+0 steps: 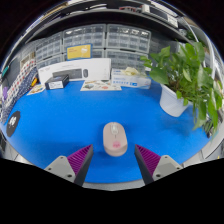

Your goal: Arrange mouse

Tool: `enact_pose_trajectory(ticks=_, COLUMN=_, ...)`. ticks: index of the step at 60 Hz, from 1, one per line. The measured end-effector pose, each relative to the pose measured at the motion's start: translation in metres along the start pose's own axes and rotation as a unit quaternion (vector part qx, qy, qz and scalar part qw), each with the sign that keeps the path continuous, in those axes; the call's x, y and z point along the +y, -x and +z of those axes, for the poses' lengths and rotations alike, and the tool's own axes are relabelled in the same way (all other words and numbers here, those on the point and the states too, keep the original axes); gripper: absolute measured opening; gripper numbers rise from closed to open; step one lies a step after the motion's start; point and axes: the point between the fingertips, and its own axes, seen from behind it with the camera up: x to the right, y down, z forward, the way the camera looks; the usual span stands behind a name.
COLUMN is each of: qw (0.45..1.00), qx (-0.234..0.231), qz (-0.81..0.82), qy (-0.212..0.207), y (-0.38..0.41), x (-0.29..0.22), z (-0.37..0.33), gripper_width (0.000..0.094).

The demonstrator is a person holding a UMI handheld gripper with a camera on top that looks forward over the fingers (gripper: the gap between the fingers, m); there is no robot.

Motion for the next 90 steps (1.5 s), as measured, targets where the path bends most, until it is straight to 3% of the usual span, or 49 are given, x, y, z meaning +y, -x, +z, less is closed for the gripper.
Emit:
enact_pose_trajectory(ticks=8, qw=1.000, qx=-0.005, qz=0.003, qy=0.003, y=-0.009, x=-0.019, z=0.028, gripper_width=0.0786)
enact_pose_trajectory(ticks=15, qw=1.000, qx=-0.019, qz=0.013, qy=0.020, y=-0.007, x=-0.019, z=0.043, gripper_width=0.0672)
enact_pose_trajectory(ticks=16, qw=0.999, qx=-0.028, qz=0.014, qy=0.018, y=-0.006, x=-0.021, z=0.046, gripper_width=0.0604)
enact_pose_trajectory(ticks=20, qw=0.999, qx=-0.039, qz=0.014, qy=0.013, y=-0.001, x=-0.022, z=0.048, gripper_width=0.0471)
enact_pose_trajectory(ticks=37, qw=0.999, qx=-0.022, qz=0.007, qy=0.023, y=-0.002, x=-0.020, z=0.048, gripper_width=0.0324)
enact_pose_trajectory(ticks=54, qw=0.999, qx=0.026, qz=0.009, qy=0.036, y=-0.001, x=-0.026, z=0.040, gripper_width=0.0321)
enact_pose_trajectory(ticks=66, qw=0.996, qx=0.082, qz=0.013, qy=-0.042, y=0.036, x=-0.110, z=-0.026, gripper_width=0.0322)
enact_pose_trajectory(ticks=76, qw=0.988, qx=0.102, qz=0.025, qy=-0.113, y=0.107, x=-0.186, z=-0.105, gripper_width=0.0322)
enact_pose_trajectory(ticks=90, qw=0.984, qx=0.046, qz=0.027, qy=-0.169, y=0.258, x=-0.252, z=-0.163, gripper_width=0.0322)
